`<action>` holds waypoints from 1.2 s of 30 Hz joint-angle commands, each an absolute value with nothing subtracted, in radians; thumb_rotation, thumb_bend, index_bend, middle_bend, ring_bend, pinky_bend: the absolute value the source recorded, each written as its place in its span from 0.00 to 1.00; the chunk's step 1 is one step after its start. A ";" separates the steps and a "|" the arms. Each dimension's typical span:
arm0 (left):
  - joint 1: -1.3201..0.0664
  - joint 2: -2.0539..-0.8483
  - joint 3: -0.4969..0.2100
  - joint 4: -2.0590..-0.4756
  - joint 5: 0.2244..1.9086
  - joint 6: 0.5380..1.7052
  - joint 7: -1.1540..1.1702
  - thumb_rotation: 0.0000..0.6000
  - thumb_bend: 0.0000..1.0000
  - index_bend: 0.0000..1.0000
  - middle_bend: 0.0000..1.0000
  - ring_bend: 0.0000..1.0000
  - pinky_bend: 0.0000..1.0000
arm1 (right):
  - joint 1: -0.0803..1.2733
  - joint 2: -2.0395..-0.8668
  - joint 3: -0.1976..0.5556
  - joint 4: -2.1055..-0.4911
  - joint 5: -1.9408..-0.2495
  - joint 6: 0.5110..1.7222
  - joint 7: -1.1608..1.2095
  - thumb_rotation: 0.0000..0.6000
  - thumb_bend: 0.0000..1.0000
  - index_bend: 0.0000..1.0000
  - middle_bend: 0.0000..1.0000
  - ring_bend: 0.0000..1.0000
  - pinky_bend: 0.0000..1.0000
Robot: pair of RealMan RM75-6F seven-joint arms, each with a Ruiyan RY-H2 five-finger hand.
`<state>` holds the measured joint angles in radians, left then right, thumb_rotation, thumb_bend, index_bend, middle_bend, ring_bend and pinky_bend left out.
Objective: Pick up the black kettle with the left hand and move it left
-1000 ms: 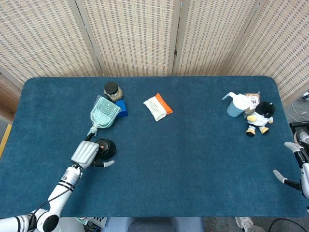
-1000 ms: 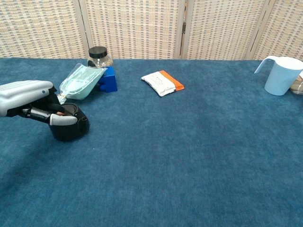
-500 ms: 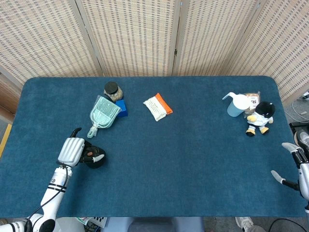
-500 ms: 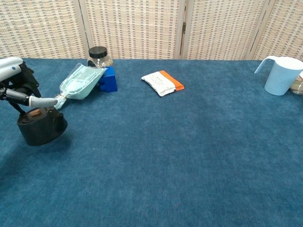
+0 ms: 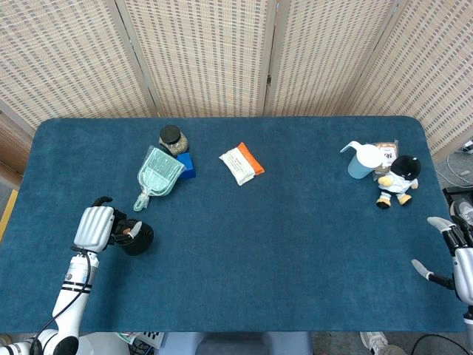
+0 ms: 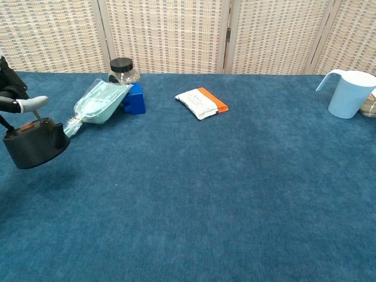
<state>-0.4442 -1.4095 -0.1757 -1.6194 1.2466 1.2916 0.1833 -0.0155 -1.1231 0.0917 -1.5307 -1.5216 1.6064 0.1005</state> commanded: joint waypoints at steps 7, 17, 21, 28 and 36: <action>-0.444 -1.405 -0.173 -1.613 1.276 1.293 0.178 0.88 0.29 1.00 1.00 0.87 0.26 | -0.014 -1.126 0.091 -1.523 -1.512 1.597 0.105 1.00 0.15 0.22 0.24 0.12 0.16; -0.450 -1.404 -0.171 -1.611 1.291 1.282 0.182 1.00 0.31 1.00 1.00 0.87 0.30 | -0.016 -1.128 0.093 -1.512 -1.504 1.598 0.116 1.00 0.15 0.22 0.24 0.12 0.16; -0.451 -1.405 -0.169 -1.610 1.294 1.279 0.186 1.00 0.31 1.00 1.00 0.87 0.31 | -0.016 -1.129 0.092 -1.509 -1.503 1.595 0.118 1.00 0.15 0.22 0.24 0.12 0.16; -0.453 -1.408 -0.170 -1.608 1.296 1.276 0.190 1.00 0.31 1.00 1.00 0.87 0.34 | -0.014 -1.129 0.094 -1.508 -1.500 1.591 0.119 1.00 0.15 0.22 0.24 0.12 0.16; -0.451 -1.410 -0.169 -1.607 1.295 1.275 0.193 1.00 0.31 1.00 1.00 0.87 0.34 | -0.010 -1.127 0.095 -1.509 -1.498 1.586 0.119 1.00 0.15 0.22 0.24 0.12 0.16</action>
<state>-0.4516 -1.4100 -0.1694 -1.6073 1.2955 1.2748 0.1931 -0.0102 -1.1273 0.0949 -1.5086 -1.4980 1.5861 0.1193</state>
